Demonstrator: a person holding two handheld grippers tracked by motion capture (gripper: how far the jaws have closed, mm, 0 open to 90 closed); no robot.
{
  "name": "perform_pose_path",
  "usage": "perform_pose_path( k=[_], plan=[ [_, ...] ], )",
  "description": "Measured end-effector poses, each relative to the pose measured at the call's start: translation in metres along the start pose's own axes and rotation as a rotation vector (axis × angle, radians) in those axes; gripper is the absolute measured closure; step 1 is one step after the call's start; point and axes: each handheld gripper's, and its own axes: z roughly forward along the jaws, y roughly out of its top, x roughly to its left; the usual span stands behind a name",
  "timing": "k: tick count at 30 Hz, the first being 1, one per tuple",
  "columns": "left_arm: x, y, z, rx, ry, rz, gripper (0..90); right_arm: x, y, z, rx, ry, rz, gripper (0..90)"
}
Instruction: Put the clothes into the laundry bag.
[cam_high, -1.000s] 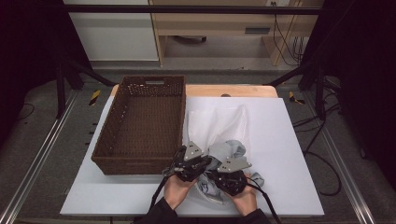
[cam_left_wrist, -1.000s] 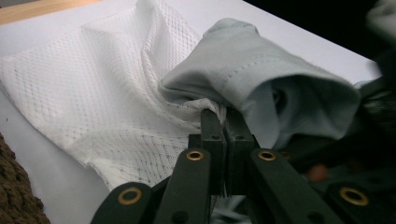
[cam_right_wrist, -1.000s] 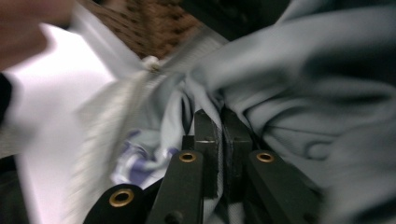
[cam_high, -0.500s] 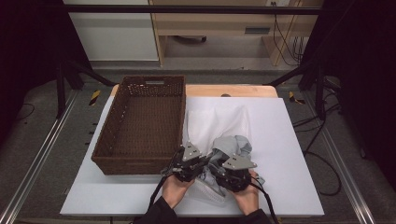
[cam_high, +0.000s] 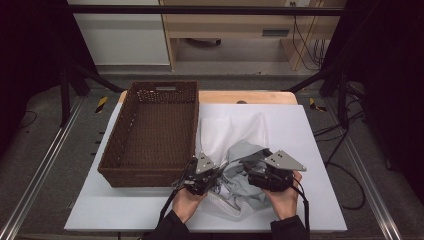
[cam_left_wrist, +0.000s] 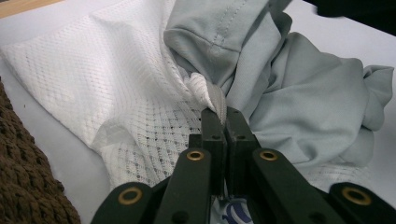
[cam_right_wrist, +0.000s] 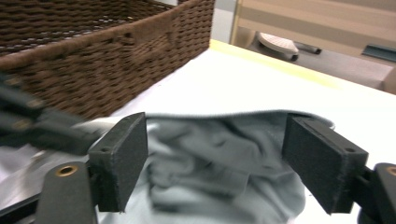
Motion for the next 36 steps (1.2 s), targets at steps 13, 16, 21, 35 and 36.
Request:
perform_pose_path(
  k=[13, 16, 21, 35, 36],
  plan=[
    [0.001, -0.001, 0.001, 0.007, 0.001, -0.003, 87.9, -0.005, -0.02, 0.054, 0.214, 0.071, 0.014, 81.6],
    [0.0, 0.0, 0.0, 0.012, 0.003, -0.008, 88.0, -0.005, -0.02, 0.04, 0.182, 0.098, 0.006, 83.7],
    [-0.001, 0.003, -0.001, 0.005, 0.005, -0.017, 88.0, 0.006, -0.022, 0.006, 0.089, 0.257, -0.028, 84.3],
    [-0.013, 0.013, -0.015, -0.05, -0.024, 0.01, 88.2, 0.058, -0.038, 0.046, 0.163, 0.27, -0.064, 83.6],
    [-0.012, 0.012, -0.013, -0.042, -0.019, 0.012, 88.2, 0.06, -0.039, 0.051, 0.152, 0.233, -0.07, 83.4]
  ],
)
